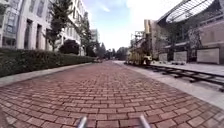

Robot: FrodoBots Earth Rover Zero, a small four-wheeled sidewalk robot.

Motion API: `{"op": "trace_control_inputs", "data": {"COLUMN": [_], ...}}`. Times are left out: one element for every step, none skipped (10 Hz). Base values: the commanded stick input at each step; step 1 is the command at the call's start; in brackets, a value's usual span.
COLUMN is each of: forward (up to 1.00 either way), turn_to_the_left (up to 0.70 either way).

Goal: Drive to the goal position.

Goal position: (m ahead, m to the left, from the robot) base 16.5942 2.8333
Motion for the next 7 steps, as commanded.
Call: {"op": "trace_control_inputs", "data": {"forward": [0.70,0.70,0.70,0.70,0.70,0.70,0.70], "turn_to_the_left": [0.00,0.00,0.00,0.00,0.00,0.00,0.00]}}
